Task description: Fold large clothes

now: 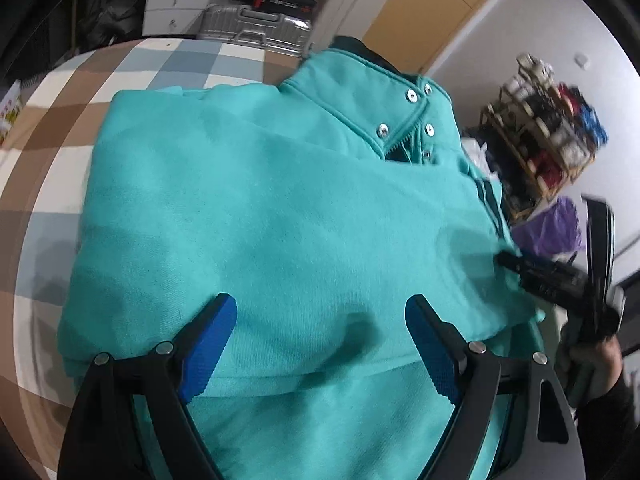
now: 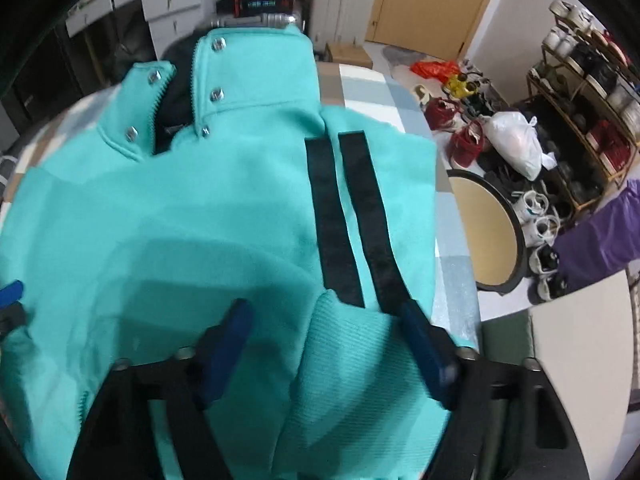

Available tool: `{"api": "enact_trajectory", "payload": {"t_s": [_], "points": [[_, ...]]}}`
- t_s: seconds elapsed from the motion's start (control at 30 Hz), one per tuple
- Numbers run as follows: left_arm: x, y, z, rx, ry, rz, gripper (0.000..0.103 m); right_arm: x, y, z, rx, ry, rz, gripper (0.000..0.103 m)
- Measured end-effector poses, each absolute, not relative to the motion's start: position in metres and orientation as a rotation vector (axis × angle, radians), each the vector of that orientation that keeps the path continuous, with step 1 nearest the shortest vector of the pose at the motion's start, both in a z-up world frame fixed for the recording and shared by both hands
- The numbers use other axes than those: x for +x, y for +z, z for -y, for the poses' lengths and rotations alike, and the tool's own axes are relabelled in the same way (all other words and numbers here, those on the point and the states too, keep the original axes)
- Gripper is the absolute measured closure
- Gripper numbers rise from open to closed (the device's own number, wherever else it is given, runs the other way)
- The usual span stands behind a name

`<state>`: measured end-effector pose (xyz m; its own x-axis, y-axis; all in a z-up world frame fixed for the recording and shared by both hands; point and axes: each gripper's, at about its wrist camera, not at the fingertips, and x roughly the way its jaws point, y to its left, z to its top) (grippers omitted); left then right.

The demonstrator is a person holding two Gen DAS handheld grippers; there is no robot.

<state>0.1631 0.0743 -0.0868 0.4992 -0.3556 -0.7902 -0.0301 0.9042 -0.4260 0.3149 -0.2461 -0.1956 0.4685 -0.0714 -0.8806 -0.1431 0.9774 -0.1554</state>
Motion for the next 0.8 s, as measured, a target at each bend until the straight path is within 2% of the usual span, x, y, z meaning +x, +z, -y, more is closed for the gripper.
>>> {"api": "enact_trajectory", "payload": {"t_s": [0.07, 0.2, 0.43, 0.5, 0.57, 0.6, 0.67, 0.7, 0.73, 0.77, 0.8], "points": [[0.163, -0.081, -0.077, -0.446, -0.177, -1.013, 0.020, 0.308, -0.191, 0.240, -0.237, 0.088, -1.086, 0.086], [0.161, -0.067, -0.083, -0.474, -0.154, -0.940, 0.020, 0.299, -0.171, 0.224, -0.339, 0.078, -0.986, 0.089], [0.164, -0.065, -0.069, -0.397, -0.200, -0.905, 0.020, 0.319, -0.139, 0.219, -0.348, 0.033, -0.833, 0.089], [0.167, -0.070, -0.057, -0.312, -0.196, -0.910, 0.020, 0.333, -0.145, 0.222, -0.319, 0.031, -0.843, 0.086], [0.173, -0.082, -0.050, -0.255, -0.166, -0.942, 0.020, 0.348, -0.174, 0.227, -0.286, 0.030, -0.939, 0.085], [0.179, -0.091, -0.048, -0.242, -0.164, -0.981, 0.020, 0.350, -0.185, 0.230, -0.293, 0.015, -0.970, 0.080], [0.185, -0.100, -0.049, -0.230, -0.152, -1.009, 0.020, 0.354, -0.211, 0.233, -0.297, 0.028, -1.060, 0.064], [0.185, -0.099, -0.049, -0.233, -0.150, -1.002, 0.020, 0.349, -0.209, 0.234, -0.301, 0.039, -1.025, 0.059], [0.185, -0.094, -0.051, -0.254, -0.153, -0.997, 0.020, 0.346, -0.206, 0.235, -0.313, 0.050, -1.030, 0.048], [0.183, -0.087, -0.054, -0.289, -0.164, -0.979, 0.022, 0.345, -0.204, 0.236, -0.318, 0.062, -1.050, 0.024], [0.175, -0.072, -0.058, -0.354, -0.216, -0.903, 0.022, 0.342, -0.199, 0.238, -0.311, 0.073, -1.046, 0.024]]}}
